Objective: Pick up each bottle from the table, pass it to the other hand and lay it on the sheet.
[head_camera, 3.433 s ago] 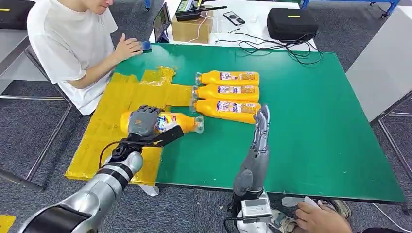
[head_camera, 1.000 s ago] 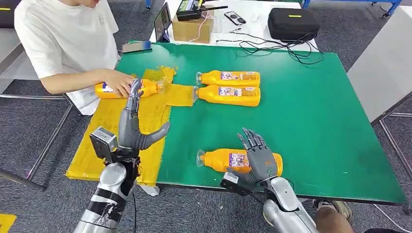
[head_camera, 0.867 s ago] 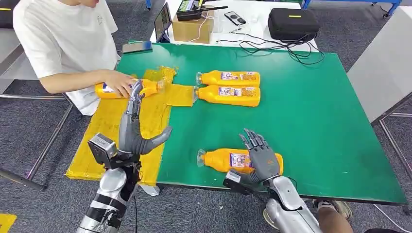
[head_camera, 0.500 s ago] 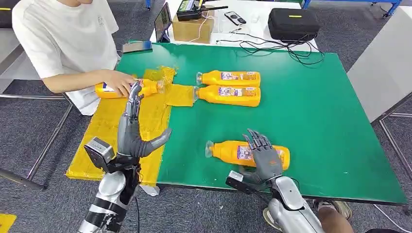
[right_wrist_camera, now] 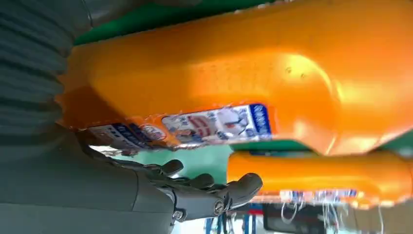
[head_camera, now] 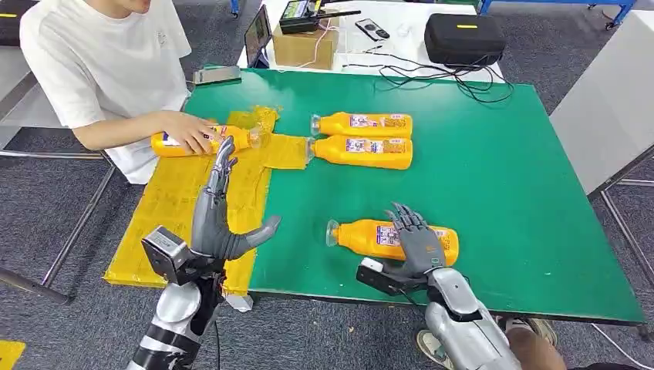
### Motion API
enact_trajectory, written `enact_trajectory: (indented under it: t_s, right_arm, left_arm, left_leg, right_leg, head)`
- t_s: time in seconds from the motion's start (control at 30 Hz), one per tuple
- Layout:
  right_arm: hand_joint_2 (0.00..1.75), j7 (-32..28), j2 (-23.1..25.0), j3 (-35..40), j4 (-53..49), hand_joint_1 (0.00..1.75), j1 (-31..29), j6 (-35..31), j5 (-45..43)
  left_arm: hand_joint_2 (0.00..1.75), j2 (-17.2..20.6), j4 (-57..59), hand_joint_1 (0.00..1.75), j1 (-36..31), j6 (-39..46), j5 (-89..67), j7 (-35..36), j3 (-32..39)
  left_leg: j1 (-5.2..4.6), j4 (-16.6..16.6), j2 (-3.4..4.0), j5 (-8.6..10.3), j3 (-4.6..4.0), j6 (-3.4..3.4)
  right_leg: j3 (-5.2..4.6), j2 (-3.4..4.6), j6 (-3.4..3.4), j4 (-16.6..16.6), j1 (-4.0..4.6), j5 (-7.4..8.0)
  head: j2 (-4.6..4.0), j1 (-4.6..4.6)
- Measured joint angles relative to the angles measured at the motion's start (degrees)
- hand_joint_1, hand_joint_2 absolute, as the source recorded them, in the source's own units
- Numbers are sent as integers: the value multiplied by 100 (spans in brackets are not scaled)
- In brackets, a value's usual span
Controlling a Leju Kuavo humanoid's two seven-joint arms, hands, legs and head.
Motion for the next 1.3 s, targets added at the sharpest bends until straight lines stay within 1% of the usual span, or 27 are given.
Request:
enact_trajectory:
  t_s: [0.07,0.23,0.33,0.43,0.63,0.8,1.27,1.3]
  right_arm:
    - [175,186,-165,100,-234,0,11,293,54]
    - [175,742,-600,188,-963,0,206,633,491]
    - [175,904,-810,179,-1302,0,314,865,642]
    - [175,963,-946,177,-1497,0,411,939,673]
    - [175,1136,-1101,87,-1580,0,505,1267,693]
    - [175,1287,-1211,28,-1586,0,510,1293,800]
    - [175,1317,-1274,-11,-1624,0,510,1359,837]
    - [175,1243,-1272,-11,-1606,49,466,1378,791]
  left_arm:
    - [175,24,-145,0,82,-56,-30,78,-4]
    - [175,46,-428,0,281,-181,-50,148,-2]
    - [175,46,-570,0,357,-240,-48,179,-2]
    - [175,46,-666,0,403,-271,-48,194,0]
    - [175,44,-717,0,442,-481,-55,376,-11]
    - [175,41,-717,0,483,-498,-90,441,-79]
    - [175,41,-717,0,488,-494,-136,446,-142]
    - [175,41,-710,0,479,-494,-153,446,-142]
  left_leg:
    - [0,0,-6,0,2,0]
    - [-4,0,-8,2,0,3]
    - [-6,0,-7,1,1,3]
    - [-5,0,-7,1,1,3]
    - [-3,0,-6,1,4,3]
    - [-5,0,-5,0,8,5]
    - [-6,0,-5,2,14,7]
    - [-7,0,-4,2,13,7]
  right_leg:
    - [1,-1,0,-1,-1,0]
    - [7,-2,2,-1,-3,1]
    - [7,-2,3,-1,-5,2]
    - [6,-2,3,-1,-4,2]
    - [5,-2,2,-1,-2,1]
    - [9,-1,3,-3,-5,2]
    - [16,-1,8,-3,-6,5]
    - [15,0,8,-3,-6,6]
  head:
    - [0,2]
    - [0,4]
    - [0,4]
    - [0,2]
    - [0,2]
    - [0,2]
    - [0,4]
    - [0,2]
